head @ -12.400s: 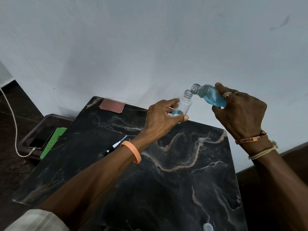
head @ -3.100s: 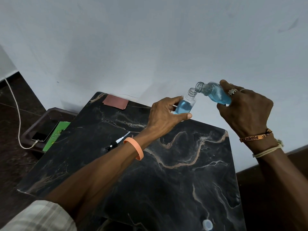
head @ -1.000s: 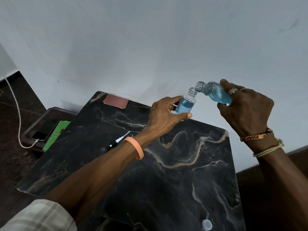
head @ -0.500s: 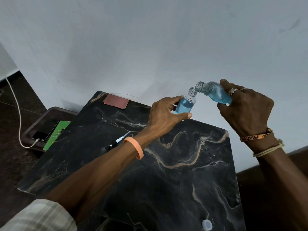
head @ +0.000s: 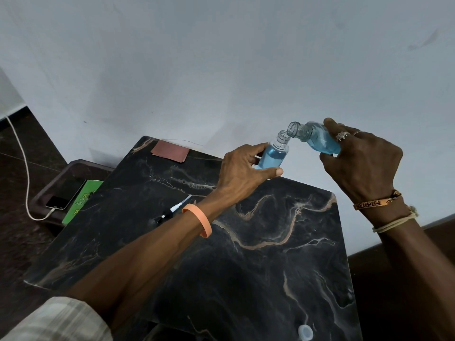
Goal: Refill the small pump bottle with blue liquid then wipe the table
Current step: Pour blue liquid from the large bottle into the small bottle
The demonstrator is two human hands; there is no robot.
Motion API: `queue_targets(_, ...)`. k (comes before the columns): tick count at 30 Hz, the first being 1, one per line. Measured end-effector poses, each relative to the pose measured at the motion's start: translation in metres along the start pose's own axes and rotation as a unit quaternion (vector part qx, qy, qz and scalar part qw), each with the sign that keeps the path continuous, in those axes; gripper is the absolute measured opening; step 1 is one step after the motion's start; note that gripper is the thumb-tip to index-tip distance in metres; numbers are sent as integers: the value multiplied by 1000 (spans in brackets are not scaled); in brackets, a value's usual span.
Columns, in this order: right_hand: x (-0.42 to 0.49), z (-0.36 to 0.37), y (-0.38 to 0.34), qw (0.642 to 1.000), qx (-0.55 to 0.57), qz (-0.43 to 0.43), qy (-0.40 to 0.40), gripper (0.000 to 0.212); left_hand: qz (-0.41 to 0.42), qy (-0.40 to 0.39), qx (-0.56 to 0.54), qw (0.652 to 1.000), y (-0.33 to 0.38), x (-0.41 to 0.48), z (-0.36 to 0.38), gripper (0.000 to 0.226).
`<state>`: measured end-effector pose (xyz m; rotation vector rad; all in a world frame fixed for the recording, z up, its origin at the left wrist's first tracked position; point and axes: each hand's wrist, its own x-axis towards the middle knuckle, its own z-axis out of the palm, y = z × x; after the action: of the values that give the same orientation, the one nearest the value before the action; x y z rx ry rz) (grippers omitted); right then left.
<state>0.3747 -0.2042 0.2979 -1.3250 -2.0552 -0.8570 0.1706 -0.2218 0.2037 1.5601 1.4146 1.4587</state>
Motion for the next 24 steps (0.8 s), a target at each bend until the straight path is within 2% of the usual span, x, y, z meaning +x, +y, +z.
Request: queue_targets(24, -1, -7, -4, 1000, 9, 6, -5, 51, -1, 4, -4, 1000, 1, -3, -2, 66)
